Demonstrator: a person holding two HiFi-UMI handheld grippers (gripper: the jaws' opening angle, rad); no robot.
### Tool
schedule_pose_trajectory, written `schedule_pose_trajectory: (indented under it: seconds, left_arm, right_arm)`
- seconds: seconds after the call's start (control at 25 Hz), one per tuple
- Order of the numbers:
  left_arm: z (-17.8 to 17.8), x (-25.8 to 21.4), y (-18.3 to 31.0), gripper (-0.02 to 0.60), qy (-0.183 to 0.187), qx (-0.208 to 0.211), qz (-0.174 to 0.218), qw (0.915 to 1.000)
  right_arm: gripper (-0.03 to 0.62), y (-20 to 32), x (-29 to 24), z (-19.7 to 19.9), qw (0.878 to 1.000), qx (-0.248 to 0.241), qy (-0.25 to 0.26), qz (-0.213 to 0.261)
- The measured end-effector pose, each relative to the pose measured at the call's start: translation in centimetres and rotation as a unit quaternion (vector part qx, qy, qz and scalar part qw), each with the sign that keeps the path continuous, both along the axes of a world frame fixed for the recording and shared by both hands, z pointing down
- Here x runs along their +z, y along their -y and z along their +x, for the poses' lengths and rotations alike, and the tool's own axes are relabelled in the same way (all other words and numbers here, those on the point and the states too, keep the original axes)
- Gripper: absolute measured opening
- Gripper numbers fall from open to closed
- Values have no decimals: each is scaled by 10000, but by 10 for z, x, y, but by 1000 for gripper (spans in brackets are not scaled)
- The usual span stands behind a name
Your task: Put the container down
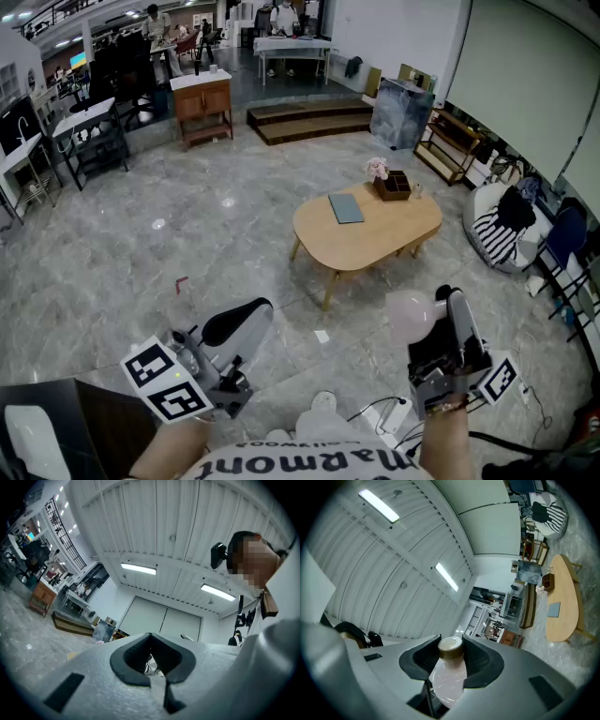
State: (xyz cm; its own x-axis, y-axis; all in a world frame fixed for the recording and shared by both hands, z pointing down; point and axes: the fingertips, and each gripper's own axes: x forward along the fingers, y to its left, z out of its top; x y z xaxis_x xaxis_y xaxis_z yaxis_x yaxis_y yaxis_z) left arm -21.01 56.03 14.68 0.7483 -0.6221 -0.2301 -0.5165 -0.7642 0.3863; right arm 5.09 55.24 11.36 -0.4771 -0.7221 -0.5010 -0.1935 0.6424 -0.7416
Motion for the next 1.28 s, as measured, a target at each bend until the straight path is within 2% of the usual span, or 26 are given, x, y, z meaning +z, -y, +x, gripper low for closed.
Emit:
schedule_pose_trajectory:
  seconds: [0.2,0.52,0.72,0.92,1.08,1.28]
  left_arm:
    - [6,-2,27,15,45,-62,9,10000]
    - [31,-10,98,15,95,-162,62,9998]
    - [65,-17,157,15,119,-240,251,9993]
    - [90,-16,204,15,82,-522,370,9979]
    - [97,-5,231,15,-6,-636,261,9976]
    - [102,-1,255,15,74,-568,142,9983]
  right_arm:
    - [135,32,1,12,10000,-21,58,6]
    - [135,117,-3,36,9987,-327,383,36]
    - [135,176,-12,71,9990,-327,270,145]
    - [135,220,-17,104,9988,-396,82,285]
    - [137,246,-8,116,9983,-489,16,308]
    - [135,277,4,118,9983,-552,115,133]
